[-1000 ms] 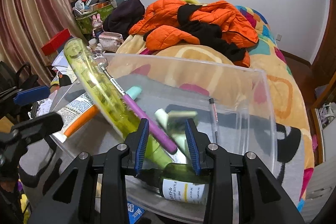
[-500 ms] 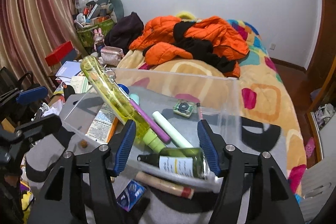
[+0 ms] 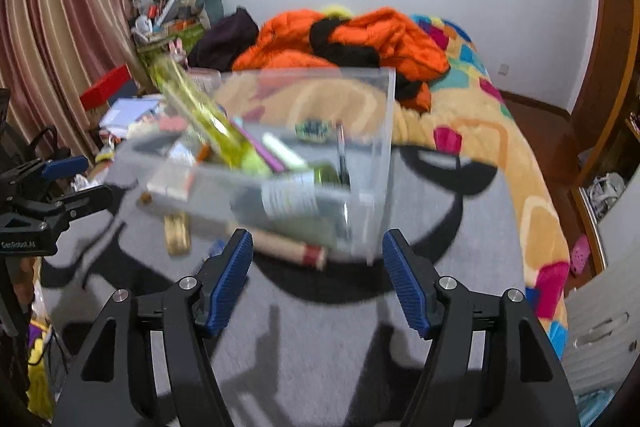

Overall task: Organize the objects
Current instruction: 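Move the left gripper to the tan wooden block while the right moves to the beige tube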

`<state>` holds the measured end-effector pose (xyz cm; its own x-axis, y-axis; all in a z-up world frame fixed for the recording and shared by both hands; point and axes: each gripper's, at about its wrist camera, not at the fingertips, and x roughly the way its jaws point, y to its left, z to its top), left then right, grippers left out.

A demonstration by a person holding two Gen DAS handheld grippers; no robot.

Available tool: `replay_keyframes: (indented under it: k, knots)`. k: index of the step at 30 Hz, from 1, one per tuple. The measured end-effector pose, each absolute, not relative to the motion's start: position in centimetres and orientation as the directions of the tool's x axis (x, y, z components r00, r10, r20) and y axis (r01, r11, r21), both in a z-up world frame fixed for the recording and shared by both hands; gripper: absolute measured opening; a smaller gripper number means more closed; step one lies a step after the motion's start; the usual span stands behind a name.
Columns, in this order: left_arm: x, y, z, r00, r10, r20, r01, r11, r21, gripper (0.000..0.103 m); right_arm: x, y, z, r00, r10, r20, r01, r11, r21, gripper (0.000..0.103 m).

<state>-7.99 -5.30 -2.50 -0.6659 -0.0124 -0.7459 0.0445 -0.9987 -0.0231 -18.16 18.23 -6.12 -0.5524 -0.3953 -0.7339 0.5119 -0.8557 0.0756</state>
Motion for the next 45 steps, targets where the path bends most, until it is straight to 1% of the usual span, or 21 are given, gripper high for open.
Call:
replay_keyframes:
  k: [4,8,13,17,20,24,25,26,29,30,31,32,33,35,37,40,41,43,45]
  knots:
    - [-8.3,-5.5,-5.1,-0.614,0.042,-0.788,0.06,-0.993,-0.099,0.095,-18.6,18.0,-8.0,-0.511,-0.397,-0.763,0.504,-0.857,0.108,0.064]
    - [-8.9,-4.8,-5.9,-0.612,0.065,-0.788,0.049,-0.991,-0.121,0.095,-19.1,16.9,-8.5,-0.501,-0.408,-0.763,0.512,-0.851,0.119,0.064]
    - [-9.3,-3.2,-5.7,-0.624,0.071,-0.778,0.011,-0.995,-0.099,0.095,-19.7,15.9,-9.2,-0.485,-0.43,-0.761,0.52,-0.842,0.144,0.064]
    - [-9.7,-2.4,-5.9,-0.622,0.058,-0.781,-0.003,-0.997,-0.072,0.095,-19.5,15.0,-10.1,-0.394,-0.49,-0.778,0.578,-0.79,0.205,0.062]
    - [-9.7,-2.3,-6.2,-0.617,0.043,-0.786,-0.001,-0.999,-0.054,0.095,-18.2,15.0,-9.8,-0.35,-0.522,-0.778,0.635,-0.743,0.212,0.061]
    - [-10.1,-2.2,-6.6,-0.604,0.053,-0.796,-0.005,-0.998,-0.063,0.094,-17.6,15.3,-8.7,-0.39,-0.517,-0.762,0.639,-0.748,0.181,0.06]
    - [-10.3,-2.0,-6.7,-0.599,0.059,-0.799,-0.008,-0.998,-0.067,0.091,-17.9,15.3,-8.6,-0.399,-0.514,-0.759,0.631,-0.754,0.179,0.06]
    - [-10.5,-1.8,-6.9,-0.593,0.063,-0.803,-0.013,-0.998,-0.068,0.086,-18.4,15.2,-8.6,-0.399,-0.512,-0.761,0.62,-0.762,0.188,0.06]
    - [-11.0,-1.0,-7.2,-0.584,0.073,-0.808,-0.033,-0.997,-0.066,0.074,-19.4,14.5,-8.8,-0.409,-0.493,-0.767,0.604,-0.777,0.178,0.06]
    - [-11.2,-0.9,-7.3,-0.584,0.068,-0.809,-0.03,-0.998,-0.061,0.071,-19.7,14.1,-9.0,-0.412,-0.486,-0.771,0.604,-0.779,0.169,0.058]
    - [-11.3,-0.8,-7.6,-0.578,0.064,-0.814,-0.026,-0.998,-0.059,0.065,-19.8,13.8,-9.3,-0.406,-0.484,-0.775,0.607,-0.777,0.168,0.051]
    - [-11.3,-0.7,-7.7,-0.578,0.06,-0.814,-0.023,-0.998,-0.057,0.065,-19.9,13.5,-9.6,-0.392,-0.482,-0.784,0.612,-0.773,0.169,0.048]
    - [-11.2,-0.7,-7.6,-0.586,0.057,-0.808,-0.022,-0.998,-0.054,0.064,-20.0,13.3,-10.1,-0.375,-0.478,-0.794,0.616,-0.769,0.172,0.039]
    - [-10.8,-0.7,-7.5,-0.59,0.058,-0.806,-0.029,-0.998,-0.05,0.053,-19.7,13.6,-10.1,-0.385,-0.479,-0.789,0.623,-0.766,0.16,0.033]
    - [-10.4,-0.8,-7.4,-0.592,0.058,-0.804,-0.034,-0.998,-0.047,0.043,-19.4,14.1,-10.0,-0.345,-0.509,-0.789,0.639,-0.743,0.2,0.025]
    - [-9.5,-1.3,-7.3,-0.592,0.071,-0.803,-0.045,-0.997,-0.055,0.034,-18.2,14.6,-10.2,-0.297,-0.533,-0.792,0.662,-0.713,0.231,0.019]
    - [-9.0,-1.6,-7.3,-0.591,0.07,-0.804,-0.048,-0.998,-0.051,0.029,-17.8,14.7,-10.2,-0.285,-0.535,-0.796,0.671,-0.704,0.233,0.017]
    - [-8.4,-2.2,-7.4,-0.589,0.074,-0.805,-0.052,-0.997,-0.054,0.024,-16.7,14.9,-10.2,-0.262,-0.536,-0.803,0.696,-0.681,0.228,0.014]
    - [-7.8,-2.8,-7.3,-0.584,0.08,-0.808,-0.054,-0.997,-0.059,0.023,-15.9,15.0,-10.1,-0.266,-0.524,-0.809,0.707,-0.676,0.206,0.014]
